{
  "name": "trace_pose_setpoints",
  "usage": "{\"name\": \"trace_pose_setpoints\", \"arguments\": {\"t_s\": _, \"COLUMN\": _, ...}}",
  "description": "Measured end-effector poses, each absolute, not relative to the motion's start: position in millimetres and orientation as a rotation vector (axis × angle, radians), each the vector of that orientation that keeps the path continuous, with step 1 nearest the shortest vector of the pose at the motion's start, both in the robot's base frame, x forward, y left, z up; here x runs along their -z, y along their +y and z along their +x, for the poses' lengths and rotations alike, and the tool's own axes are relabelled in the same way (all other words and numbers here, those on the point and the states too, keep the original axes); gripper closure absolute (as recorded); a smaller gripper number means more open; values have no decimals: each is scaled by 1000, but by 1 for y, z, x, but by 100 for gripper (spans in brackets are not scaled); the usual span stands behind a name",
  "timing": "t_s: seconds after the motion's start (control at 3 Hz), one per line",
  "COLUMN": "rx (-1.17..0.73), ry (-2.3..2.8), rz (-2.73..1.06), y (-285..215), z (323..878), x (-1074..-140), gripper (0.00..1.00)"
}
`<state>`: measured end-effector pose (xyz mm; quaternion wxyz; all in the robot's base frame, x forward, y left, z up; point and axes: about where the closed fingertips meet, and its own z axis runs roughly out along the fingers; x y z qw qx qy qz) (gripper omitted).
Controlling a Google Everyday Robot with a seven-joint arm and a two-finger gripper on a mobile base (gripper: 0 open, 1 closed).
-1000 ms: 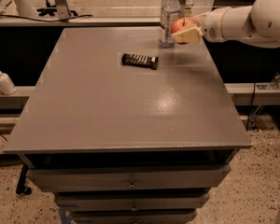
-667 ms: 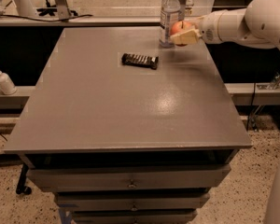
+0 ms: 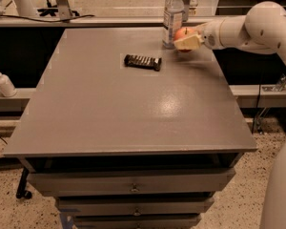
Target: Move apple near blue plastic bottle
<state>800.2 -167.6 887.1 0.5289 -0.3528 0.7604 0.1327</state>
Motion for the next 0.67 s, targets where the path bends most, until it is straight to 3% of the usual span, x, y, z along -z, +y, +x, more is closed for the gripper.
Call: {"name": "trace_pose_setpoints", "arguments": {"t_s": 0.67, "rx": -330, "ry": 1838, "rz": -819, "y": -170, "z": 803, "x": -877, "gripper": 36}}
